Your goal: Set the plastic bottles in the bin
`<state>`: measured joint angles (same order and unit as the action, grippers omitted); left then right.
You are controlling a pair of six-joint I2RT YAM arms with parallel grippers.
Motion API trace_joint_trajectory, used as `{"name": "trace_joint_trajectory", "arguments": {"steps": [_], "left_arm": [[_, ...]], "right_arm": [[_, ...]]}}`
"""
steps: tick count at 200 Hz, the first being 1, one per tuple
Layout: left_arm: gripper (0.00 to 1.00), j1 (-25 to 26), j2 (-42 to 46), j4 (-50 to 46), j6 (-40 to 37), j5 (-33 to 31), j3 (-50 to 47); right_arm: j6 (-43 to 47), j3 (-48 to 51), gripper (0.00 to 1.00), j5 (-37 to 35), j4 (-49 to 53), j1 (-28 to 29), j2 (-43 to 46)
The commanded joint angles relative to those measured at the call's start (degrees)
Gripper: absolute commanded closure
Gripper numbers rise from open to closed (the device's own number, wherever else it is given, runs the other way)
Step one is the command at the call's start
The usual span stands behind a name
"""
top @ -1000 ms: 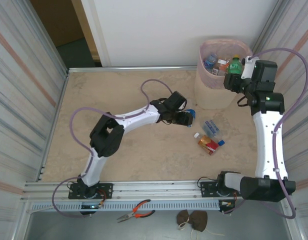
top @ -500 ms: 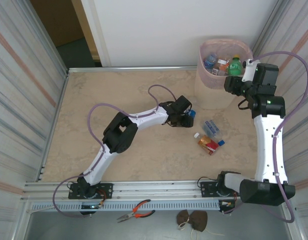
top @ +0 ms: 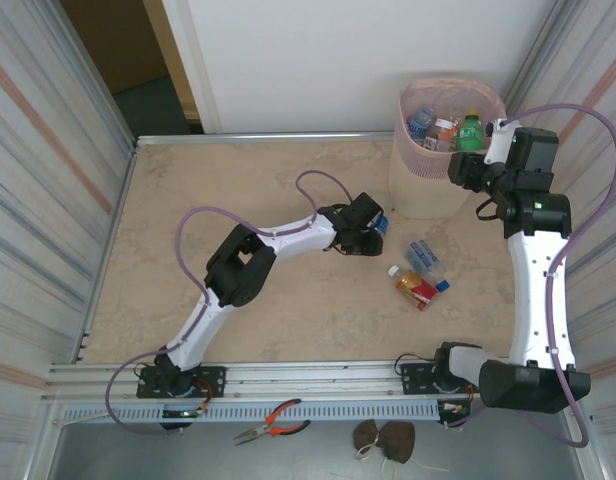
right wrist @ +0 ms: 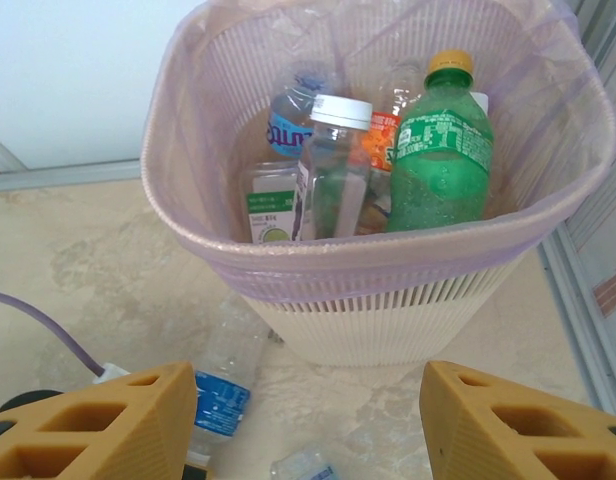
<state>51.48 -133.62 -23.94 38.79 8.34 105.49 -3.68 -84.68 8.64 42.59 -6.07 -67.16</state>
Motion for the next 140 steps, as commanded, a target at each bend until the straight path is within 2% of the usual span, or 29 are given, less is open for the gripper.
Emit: {"name": "trace_joint_trajectory", "arguments": {"steps": [1,42,90,114,140], "left_arm": [[0.72,0.3,5.4,0.4,-1.6,-1.6,-3.0],[0.73,0.3,13.2,2.5,-3.9,-2.9,-9.7],[0.77,0.9,26.9,9.5,-10.3,-3.0,-19.8],[0.76,1.9,33.3,14.4,-15.5,-2.7,-24.4],[0.77,2.4,38.1,19.8,-20.6,2.2,-28.1]], "right_arm": [[-2.1,0.8,0.41,1.6,0.0,0.5,1.7],[-6.1,2.2,0.4,5.7,-0.8,1.8,3.0],[-12.2,3.3,0.37,12.3,-1.9,3.7,3.7],[-15.3,3.9,0.31,17.2,-3.5,4.1,3.6],[-19.4,5.1,0.22,23.5,-7.2,4.1,3.3]]}}
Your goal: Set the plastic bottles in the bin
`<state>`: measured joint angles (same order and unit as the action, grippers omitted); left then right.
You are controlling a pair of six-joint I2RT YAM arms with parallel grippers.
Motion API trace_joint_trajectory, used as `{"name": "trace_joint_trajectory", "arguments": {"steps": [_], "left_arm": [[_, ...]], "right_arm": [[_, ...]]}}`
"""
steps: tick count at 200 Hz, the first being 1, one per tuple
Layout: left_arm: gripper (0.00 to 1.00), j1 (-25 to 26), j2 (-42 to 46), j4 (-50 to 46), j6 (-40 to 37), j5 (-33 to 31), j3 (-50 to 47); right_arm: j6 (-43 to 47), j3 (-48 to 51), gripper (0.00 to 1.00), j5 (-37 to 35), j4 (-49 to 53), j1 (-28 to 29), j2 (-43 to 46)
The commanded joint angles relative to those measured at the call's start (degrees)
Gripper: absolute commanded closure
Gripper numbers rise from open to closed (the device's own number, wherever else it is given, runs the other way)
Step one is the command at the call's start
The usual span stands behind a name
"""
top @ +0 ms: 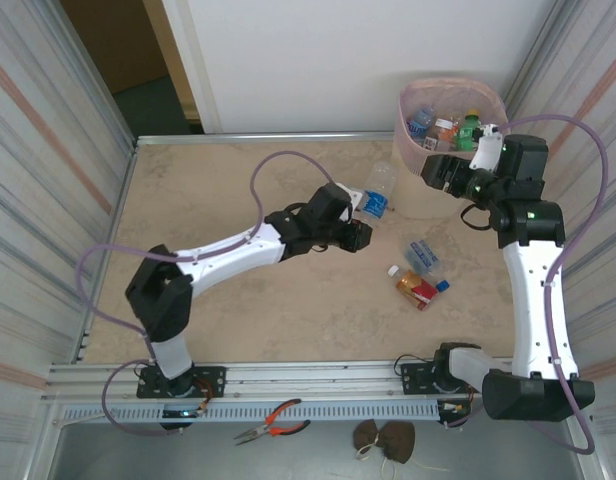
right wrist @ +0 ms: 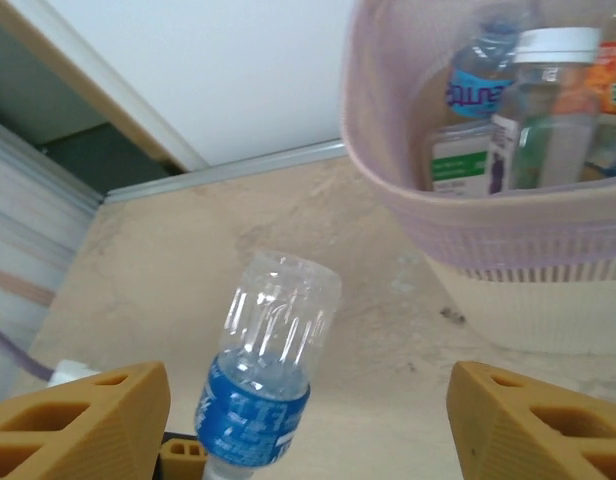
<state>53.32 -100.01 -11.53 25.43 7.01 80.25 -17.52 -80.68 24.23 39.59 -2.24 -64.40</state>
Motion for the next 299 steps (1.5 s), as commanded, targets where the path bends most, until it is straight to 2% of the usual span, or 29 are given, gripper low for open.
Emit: {"name": "trace_joint_trajectory", "arguments": {"steps": [1,27,73,115,145,164,193,221,245,279,299], "left_arm": [[0.77,0.6,4.7,7.5,-7.4,3.9,-2.9],[0.79,0.8,6.4,8.5,-10.5,9.8,-2.5],[0.79,2.0,7.1,10.2,-12.6,13.4,-1.0],[0.79,2.7,6.8,9.8,-13.2,13.9,0.9],[0.79,2.8,7.1,9.7,-13.6,13.1,1.2],[0.79,3.0,7.4,9.8,-13.7,12.9,1.4],[0.79,3.0,7.2,9.0,-13.7,11.8,2.2],[0.77,3.0,6.5,7.3,-14.0,11.1,4.2],[0.69,2.9,6.7,6.8,-13.8,10.6,4.5],[0.41,2.9,8.7,6.5,-14.0,8.5,3.3],[0.34,2.9,10.5,6.3,-14.2,7.0,1.7]], "right_arm": [[-5.6,1.2,0.21,8.1,-4.4,0.3,0.5],[-9.9,2.1,0.15,14.1,-7.9,0.4,-0.3],[-14.5,2.6,0.15,20.1,-11.1,0.8,-2.3],[-12.4,2.3,0.18,17.2,-9.1,0.9,-2.5],[-8.5,0.7,0.17,9.0,-4.0,1.6,-2.7],[-7.8,0.6,0.17,8.6,-3.2,1.8,-2.9],[-10.3,0.4,0.22,14.4,-5.1,1.9,-3.6],[-11.6,0.2,0.34,15.5,-6.4,1.9,-3.7],[-11.5,-0.4,0.4,14.6,-6.4,1.8,-3.5],[-11.4,-2.5,0.44,13.0,-7.4,0.7,-3.9],[-11.5,-4.7,0.45,12.4,-8.6,-1.5,-4.7]]}}
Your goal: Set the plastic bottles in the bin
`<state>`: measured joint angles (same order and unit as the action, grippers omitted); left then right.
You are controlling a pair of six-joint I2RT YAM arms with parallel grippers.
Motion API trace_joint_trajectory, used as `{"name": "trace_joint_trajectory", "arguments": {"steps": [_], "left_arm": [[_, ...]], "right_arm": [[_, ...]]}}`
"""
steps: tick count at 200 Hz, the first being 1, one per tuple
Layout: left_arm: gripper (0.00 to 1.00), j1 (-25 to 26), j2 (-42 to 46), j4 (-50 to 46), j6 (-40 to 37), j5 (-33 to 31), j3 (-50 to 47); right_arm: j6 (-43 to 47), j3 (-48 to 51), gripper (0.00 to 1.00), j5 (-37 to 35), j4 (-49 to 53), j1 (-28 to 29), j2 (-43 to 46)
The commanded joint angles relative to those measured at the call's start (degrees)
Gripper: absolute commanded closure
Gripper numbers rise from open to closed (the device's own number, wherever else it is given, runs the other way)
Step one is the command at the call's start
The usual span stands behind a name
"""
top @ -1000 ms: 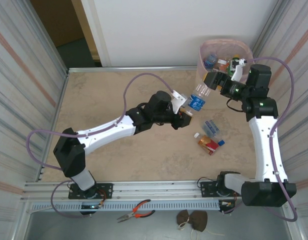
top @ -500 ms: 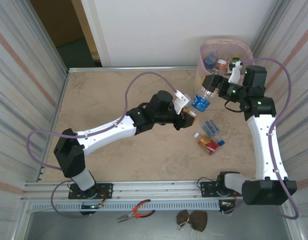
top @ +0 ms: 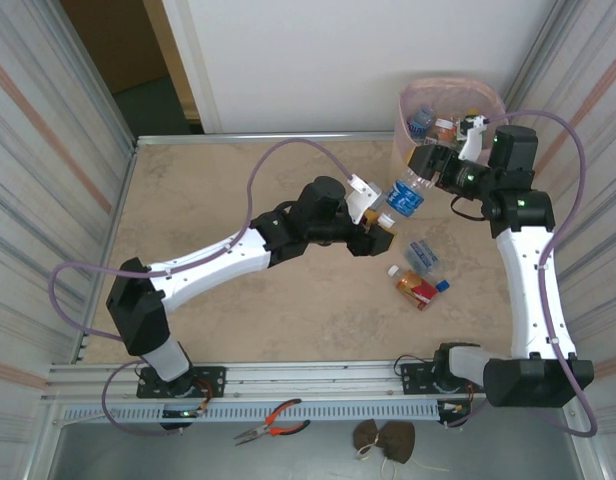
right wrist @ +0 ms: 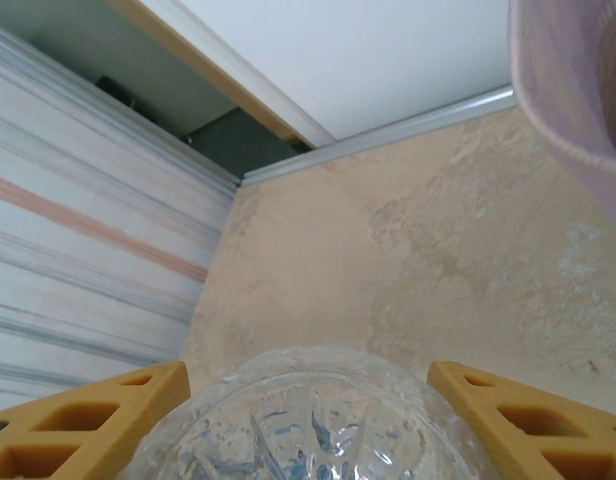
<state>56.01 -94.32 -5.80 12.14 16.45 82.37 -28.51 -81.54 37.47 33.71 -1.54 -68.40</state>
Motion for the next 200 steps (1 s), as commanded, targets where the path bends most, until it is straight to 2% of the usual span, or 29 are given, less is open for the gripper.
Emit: {"name": "trace_joint_trajectory", "arguments": {"steps": [1,37,81,105,127,156,200], "left_arm": [[0.34,0.2,4.9,0.7,-1.0,-2.5,-0.5],[0.3,0.3,8.2,0.4,-1.4,-5.2,-3.8],[0.3,0.2,10.4,-0.7,-2.1,-6.7,-5.7],[0.3,0.3,10.9,-1.1,-2.4,-7.1,-6.1],[0.3,0.3,11.1,-1.6,-2.7,-7.7,-6.1],[0.3,0.3,11.4,-1.9,-2.7,-8.2,-6.4],[0.3,0.2,12.3,-2.6,-2.3,-9.0,-7.6]], "right_arm": [[-0.5,-4.0,0.45,-0.8,-2.8,-2.4,-0.8],[-0.2,-10.2,0.46,-2.2,-6.0,-7.6,-4.2],[5.9,-21.3,0.46,-10.0,-6.3,-11.2,-11.8],[11.0,-28.0,0.47,-13.2,-5.5,-11.1,-17.0],[14.8,-31.9,0.47,-12.4,-5.7,-10.8,-21.7],[18.3,-34.9,0.48,-10.5,-6.8,-9.8,-27.2],[22.3,-37.9,0.49,-12.6,-9.2,-6.1,-34.3]]}}
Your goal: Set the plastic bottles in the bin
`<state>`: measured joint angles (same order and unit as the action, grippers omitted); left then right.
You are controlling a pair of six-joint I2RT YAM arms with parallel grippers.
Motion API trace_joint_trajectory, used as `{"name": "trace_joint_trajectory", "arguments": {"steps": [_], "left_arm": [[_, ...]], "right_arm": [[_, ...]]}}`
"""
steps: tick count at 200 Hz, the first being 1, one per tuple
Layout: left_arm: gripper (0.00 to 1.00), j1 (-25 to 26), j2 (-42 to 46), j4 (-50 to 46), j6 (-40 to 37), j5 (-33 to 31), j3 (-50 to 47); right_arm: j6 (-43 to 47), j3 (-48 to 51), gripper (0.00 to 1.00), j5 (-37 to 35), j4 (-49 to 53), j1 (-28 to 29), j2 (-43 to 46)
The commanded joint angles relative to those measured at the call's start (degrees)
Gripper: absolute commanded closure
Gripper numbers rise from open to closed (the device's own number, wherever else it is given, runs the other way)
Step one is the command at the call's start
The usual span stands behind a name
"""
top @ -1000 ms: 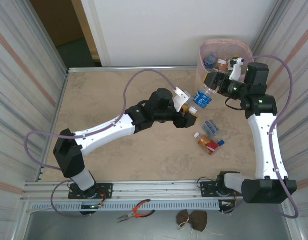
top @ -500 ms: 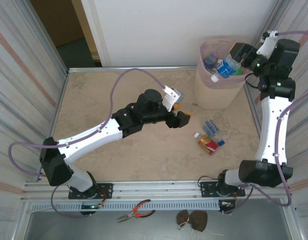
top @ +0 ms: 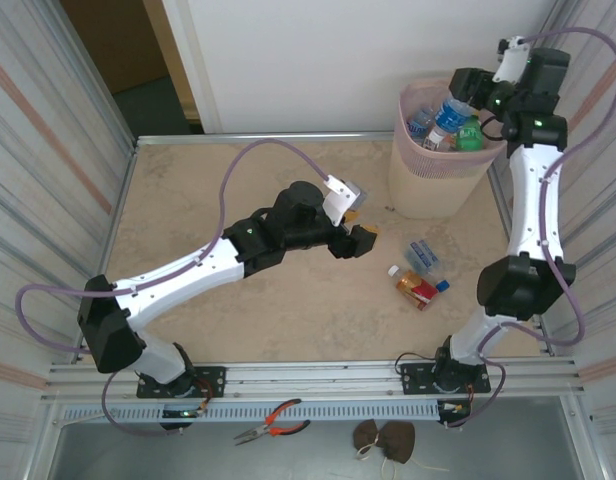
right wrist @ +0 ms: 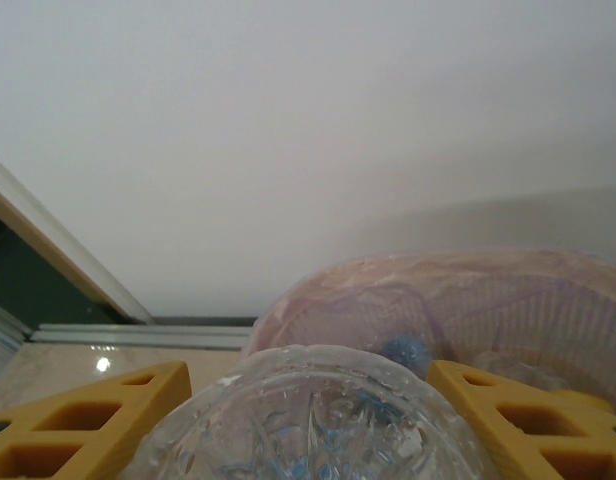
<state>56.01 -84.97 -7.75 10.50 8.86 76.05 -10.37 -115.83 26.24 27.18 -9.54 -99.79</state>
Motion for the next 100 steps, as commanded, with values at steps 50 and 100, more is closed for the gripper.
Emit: {"name": "trace_joint_trajectory", "arguments": {"steps": [50,100], "left_arm": [[0.29,0.2,4.8,-1.1,-0.1,-3.6,-3.2],[0.29,0.2,5.6,-1.5,0.5,-4.7,-4.5]], "right_arm": [[5.6,-7.0,0.49,-4.4,-4.8,5.3,-11.3],[4.6,-7.2,0.48,-4.8,-6.0,6.0,-18.1]]}}
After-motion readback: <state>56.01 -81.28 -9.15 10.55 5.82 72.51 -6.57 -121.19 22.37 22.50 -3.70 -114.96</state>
